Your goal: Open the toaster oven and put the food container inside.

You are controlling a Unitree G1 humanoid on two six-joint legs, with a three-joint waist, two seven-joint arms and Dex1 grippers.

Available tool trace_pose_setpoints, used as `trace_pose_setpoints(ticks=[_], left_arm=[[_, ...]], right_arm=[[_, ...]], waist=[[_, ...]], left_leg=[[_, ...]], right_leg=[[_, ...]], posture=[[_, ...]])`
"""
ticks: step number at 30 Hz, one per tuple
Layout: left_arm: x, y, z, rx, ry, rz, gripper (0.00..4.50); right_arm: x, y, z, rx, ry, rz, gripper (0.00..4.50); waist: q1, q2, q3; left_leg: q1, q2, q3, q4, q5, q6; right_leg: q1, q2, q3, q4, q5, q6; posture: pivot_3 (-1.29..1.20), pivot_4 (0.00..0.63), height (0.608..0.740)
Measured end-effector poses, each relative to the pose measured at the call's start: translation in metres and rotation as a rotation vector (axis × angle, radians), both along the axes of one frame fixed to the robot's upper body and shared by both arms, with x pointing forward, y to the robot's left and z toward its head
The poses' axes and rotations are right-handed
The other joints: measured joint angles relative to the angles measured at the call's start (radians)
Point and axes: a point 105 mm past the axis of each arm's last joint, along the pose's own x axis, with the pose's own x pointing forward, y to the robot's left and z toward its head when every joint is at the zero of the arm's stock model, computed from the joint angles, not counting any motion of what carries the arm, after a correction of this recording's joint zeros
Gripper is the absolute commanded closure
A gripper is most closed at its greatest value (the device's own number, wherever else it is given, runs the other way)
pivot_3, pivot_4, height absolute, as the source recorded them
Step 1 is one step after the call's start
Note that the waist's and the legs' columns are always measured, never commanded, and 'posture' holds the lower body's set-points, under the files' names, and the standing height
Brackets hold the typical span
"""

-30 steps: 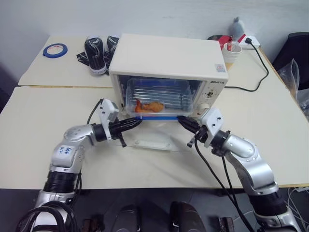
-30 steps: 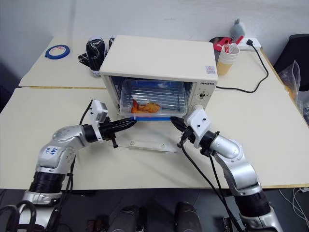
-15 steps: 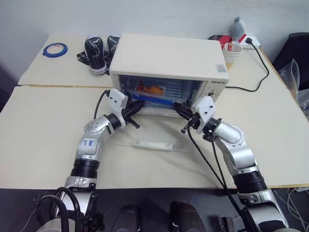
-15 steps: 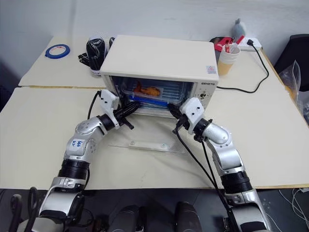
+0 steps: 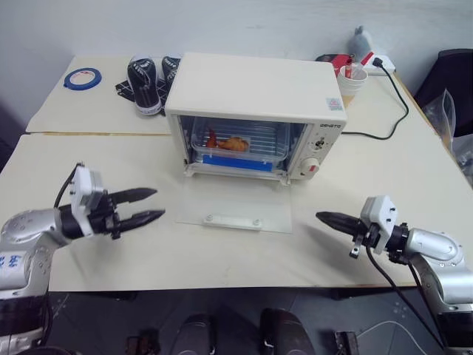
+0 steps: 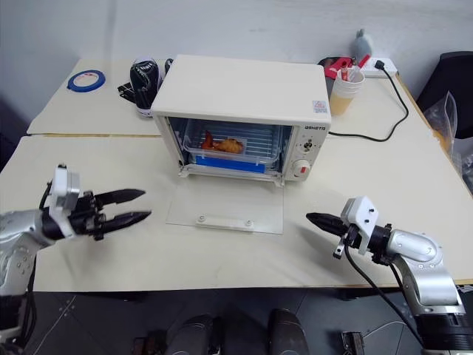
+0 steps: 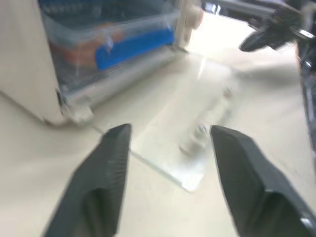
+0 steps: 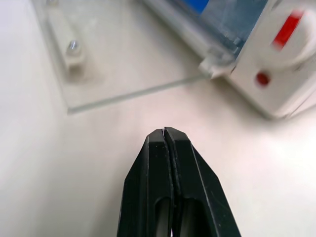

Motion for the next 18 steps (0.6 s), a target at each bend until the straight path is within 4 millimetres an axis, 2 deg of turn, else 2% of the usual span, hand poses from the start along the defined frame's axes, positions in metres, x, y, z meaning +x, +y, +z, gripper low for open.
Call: trace_pose_setpoints(ticks=[3,8,14,18], left_arm=[[-0.011,0.010,-0.012,0.000,0.043,0.023,0.09],[-0.018,0.012,-0.003,-0.015,0.004,0.040,0.04],[-0.019,0.016,0.004,-0.076,-0.015,0.088,0.04],[-0.020,0.021,0.008,-0.119,-0.020,0.126,0.04]], right_arm=[[0.004,0.004,-0.018,-0.016,0.052,0.040,4.50],[0.008,0.042,-0.030,0.047,0.069,0.165,4.50],[0.008,0.060,-0.019,0.134,0.022,0.223,4.50],[0.006,0.071,0.012,0.258,-0.064,0.241,4.50]], waist=[[0.001,0.000,0.000],[-0.001,0.001,0.001],[0.000,0.003,0.002],[0.000,0.006,0.003]], left_leg=[[0.000,0.001,0.000,0.000,0.000,0.000],[0.000,0.001,-0.001,0.000,0.000,-0.001],[-0.001,0.001,-0.001,0.000,-0.001,-0.001],[-0.001,0.001,-0.001,0.000,-0.001,-0.001]], right_leg=[[0.000,0.000,0.000,0.000,0.000,0.000],[0.000,0.000,0.000,0.000,0.000,0.000],[0.000,0.000,0.000,0.000,0.000,0.000],[-0.001,0.000,0.000,0.000,0.000,0.000]], posture=[[0.00,0.150,0.740],[0.00,0.150,0.740],[0.00,0.150,0.740],[0.00,0.150,0.740]])
